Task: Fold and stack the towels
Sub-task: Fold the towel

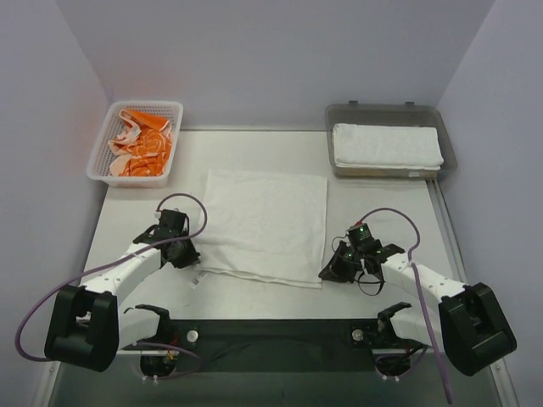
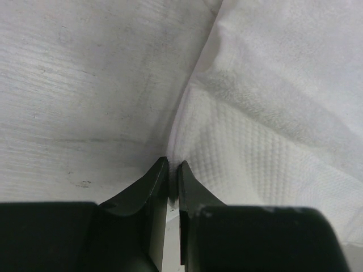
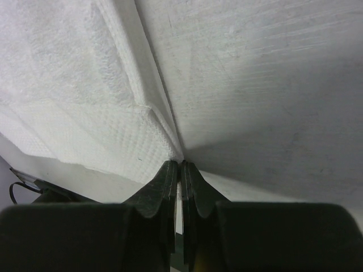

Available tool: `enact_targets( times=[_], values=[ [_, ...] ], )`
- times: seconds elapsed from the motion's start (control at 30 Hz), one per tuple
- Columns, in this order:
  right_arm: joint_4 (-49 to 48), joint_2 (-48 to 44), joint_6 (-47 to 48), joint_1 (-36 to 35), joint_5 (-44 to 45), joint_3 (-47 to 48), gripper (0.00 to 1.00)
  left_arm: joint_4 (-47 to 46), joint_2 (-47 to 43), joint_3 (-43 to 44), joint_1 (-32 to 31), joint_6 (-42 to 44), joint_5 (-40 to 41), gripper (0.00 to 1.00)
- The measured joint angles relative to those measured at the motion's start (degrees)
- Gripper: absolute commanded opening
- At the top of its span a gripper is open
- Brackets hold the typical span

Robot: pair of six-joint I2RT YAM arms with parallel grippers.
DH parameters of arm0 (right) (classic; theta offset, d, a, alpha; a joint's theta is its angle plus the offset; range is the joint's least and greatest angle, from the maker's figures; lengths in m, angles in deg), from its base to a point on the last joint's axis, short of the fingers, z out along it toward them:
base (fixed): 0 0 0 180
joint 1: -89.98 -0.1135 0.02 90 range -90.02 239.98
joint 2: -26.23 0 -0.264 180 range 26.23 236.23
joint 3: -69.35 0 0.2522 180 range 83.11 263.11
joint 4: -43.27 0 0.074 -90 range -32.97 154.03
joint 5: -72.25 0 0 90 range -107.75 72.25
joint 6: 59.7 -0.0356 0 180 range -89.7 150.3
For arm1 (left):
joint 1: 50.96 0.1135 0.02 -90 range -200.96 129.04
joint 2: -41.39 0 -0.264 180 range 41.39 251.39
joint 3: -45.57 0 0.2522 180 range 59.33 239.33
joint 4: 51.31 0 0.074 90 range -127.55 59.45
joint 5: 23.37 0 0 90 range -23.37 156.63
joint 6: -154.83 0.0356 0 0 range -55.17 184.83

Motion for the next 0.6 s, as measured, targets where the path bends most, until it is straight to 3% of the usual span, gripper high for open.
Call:
enact_targets(
  times=[0.4,0.6],
  values=[
    [9.7,-7.96,1.73,-0.26,0.83,6.08,0.0,1.66,-1.46,-0.35,0.0,0.76,0.79,0.14],
    [9.33,-6.78,0.17,-2.71,1.2,2.99,0.0,1.66,-1.49,-0.37,0.0,0.76,0.81,0.14]
  ],
)
